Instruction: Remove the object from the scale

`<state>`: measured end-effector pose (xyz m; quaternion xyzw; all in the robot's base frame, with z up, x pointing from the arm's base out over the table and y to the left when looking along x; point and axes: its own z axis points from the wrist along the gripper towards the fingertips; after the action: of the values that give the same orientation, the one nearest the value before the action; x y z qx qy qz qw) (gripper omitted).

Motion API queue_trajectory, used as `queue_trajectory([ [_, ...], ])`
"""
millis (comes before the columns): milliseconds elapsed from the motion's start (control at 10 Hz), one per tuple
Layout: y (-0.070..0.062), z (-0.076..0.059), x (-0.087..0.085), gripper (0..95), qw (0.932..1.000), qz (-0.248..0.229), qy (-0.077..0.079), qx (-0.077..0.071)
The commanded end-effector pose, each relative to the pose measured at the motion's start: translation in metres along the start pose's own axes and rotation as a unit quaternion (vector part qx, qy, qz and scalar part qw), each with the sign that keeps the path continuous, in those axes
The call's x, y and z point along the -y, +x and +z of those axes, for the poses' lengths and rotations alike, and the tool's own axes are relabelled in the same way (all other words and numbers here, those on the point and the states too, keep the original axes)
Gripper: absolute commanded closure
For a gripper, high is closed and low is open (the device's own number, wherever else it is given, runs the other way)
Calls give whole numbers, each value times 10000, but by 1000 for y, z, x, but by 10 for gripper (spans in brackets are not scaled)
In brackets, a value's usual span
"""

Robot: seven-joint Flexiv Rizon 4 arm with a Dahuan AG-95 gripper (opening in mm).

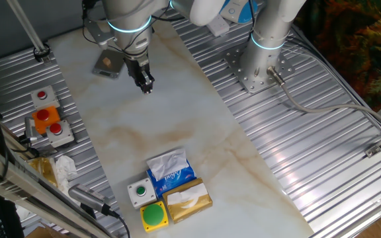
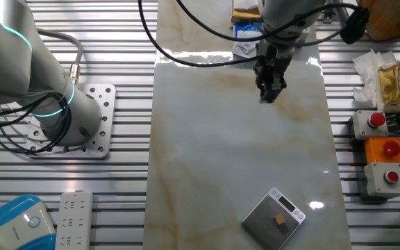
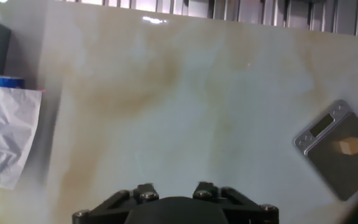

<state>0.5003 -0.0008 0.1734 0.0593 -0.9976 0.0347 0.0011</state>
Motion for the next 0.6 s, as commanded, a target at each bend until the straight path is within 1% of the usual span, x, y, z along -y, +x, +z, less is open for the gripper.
queue_trajectory([
  [100,0,0,0,950,10000,52,-25,-38],
  [200,0,0,0,950,10000,82,-39,-34],
  [300,0,0,0,950,9998,169,-37,15],
  [600,0,-3,1,950,9998,189,-7,-47],
])
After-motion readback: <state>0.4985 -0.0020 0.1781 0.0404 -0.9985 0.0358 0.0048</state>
